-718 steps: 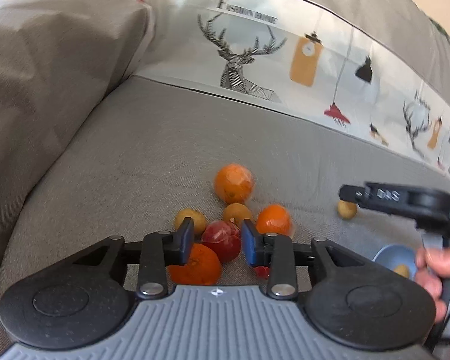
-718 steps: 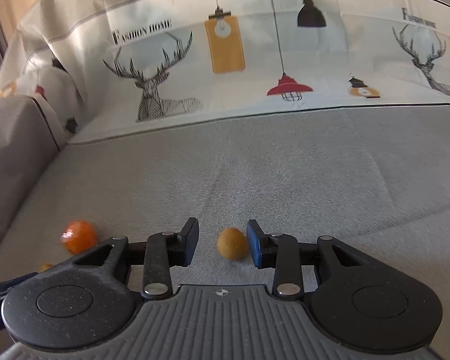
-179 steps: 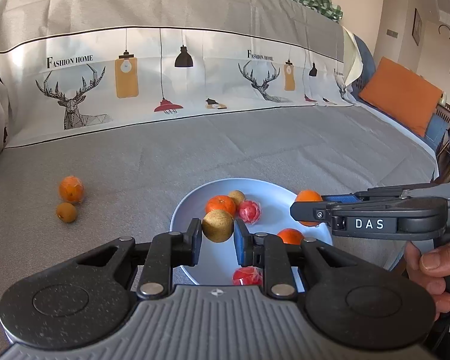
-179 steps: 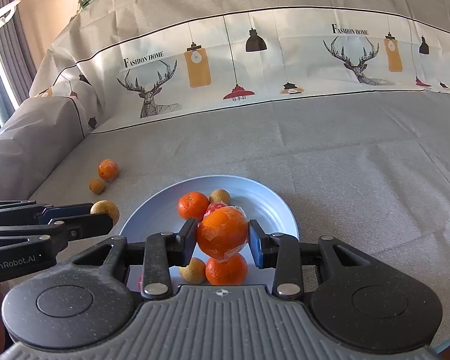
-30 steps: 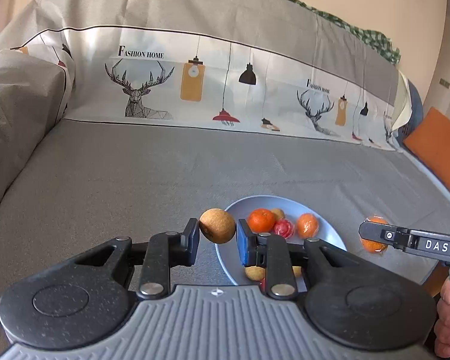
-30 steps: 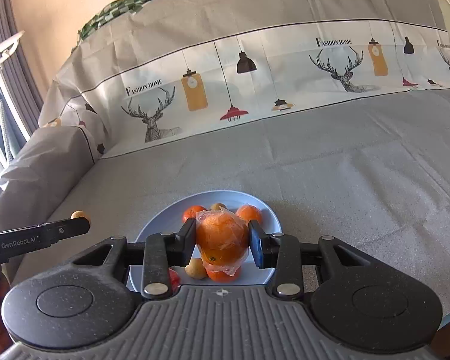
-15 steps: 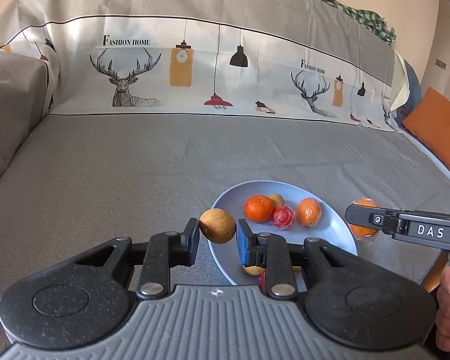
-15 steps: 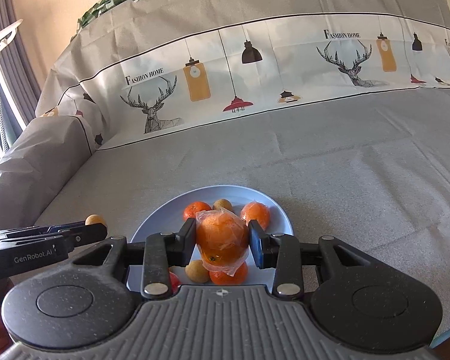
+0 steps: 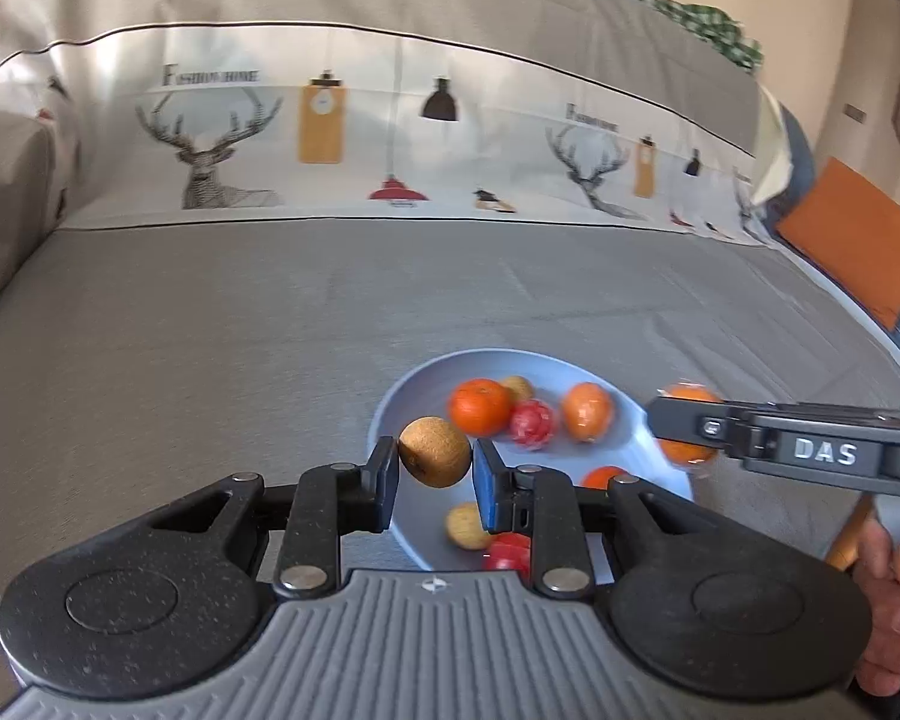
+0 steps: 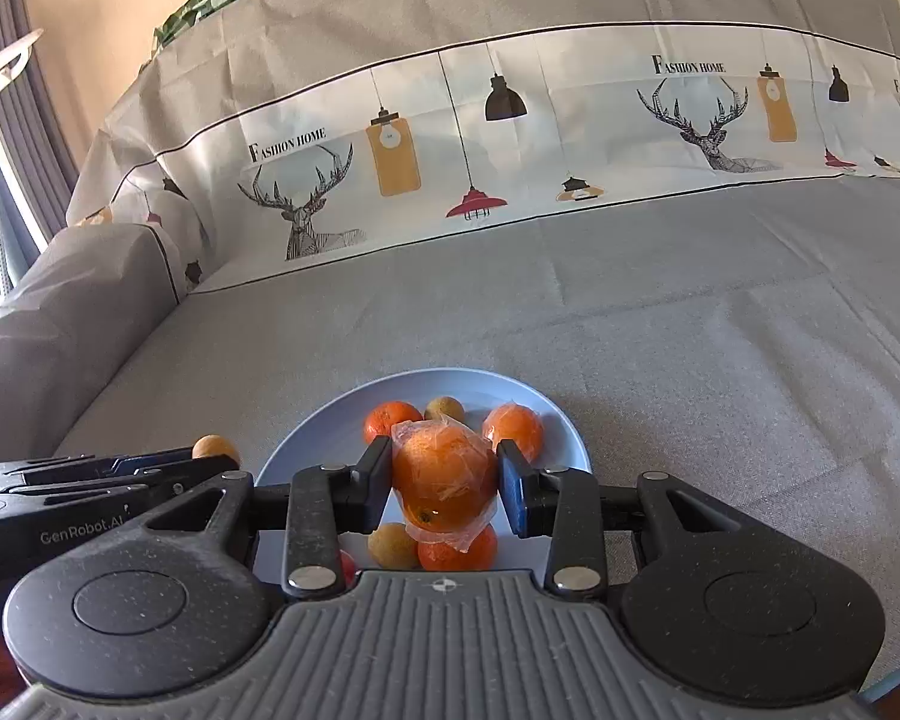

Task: Organize fruits
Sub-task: 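Lower the tan fruit onto the plate and open the left tool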

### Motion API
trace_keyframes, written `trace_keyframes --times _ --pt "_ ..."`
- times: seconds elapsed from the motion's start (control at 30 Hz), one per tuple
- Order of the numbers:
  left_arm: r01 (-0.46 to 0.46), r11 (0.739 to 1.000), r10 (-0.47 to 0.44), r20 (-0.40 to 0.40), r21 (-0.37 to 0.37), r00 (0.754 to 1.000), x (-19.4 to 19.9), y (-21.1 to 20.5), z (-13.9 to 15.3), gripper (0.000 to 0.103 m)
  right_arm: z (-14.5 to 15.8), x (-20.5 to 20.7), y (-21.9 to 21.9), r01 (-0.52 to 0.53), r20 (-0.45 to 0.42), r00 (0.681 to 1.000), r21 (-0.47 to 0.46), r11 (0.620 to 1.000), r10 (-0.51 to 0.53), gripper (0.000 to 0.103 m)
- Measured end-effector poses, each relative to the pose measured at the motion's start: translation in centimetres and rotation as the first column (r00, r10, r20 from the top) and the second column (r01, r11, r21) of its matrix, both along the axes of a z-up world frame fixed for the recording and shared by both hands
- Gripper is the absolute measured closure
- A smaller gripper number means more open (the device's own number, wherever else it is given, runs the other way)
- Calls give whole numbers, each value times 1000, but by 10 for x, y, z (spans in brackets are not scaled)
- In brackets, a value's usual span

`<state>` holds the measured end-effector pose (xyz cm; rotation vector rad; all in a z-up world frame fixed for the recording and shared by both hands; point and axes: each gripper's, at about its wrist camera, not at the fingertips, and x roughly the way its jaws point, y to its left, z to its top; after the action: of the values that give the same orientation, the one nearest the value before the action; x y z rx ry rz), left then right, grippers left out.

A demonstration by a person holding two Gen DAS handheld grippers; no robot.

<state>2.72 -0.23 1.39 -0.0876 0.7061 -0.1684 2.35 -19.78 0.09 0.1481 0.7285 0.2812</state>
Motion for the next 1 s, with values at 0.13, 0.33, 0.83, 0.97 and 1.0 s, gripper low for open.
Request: trace_keyframes --times 0.13,0.33,0.83,0.97,1.0 --pt "48 999 -49 11 15 999 -2 -11 -3 74 0 1 2 0 -4 1000 -10 1000 0 64" --pt "96 994 -96 12 48 995 -1 -24 -9 74 -1 2 4 -6 -9 1000 -25 1000 6 64" --pt "120 991 -120 4 61 993 2 -32 -16 74 -4 5 7 -11 -17 1000 -42 999 10 64" --pt "120 991 -120 4 61 993 3 -32 -17 74 -5 6 8 -12 -18 1000 -45 999 11 64" --pt "120 991 -120 4 60 993 3 -32 -17 74 -5 6 8 -12 -18 1000 -45 999 12 64"
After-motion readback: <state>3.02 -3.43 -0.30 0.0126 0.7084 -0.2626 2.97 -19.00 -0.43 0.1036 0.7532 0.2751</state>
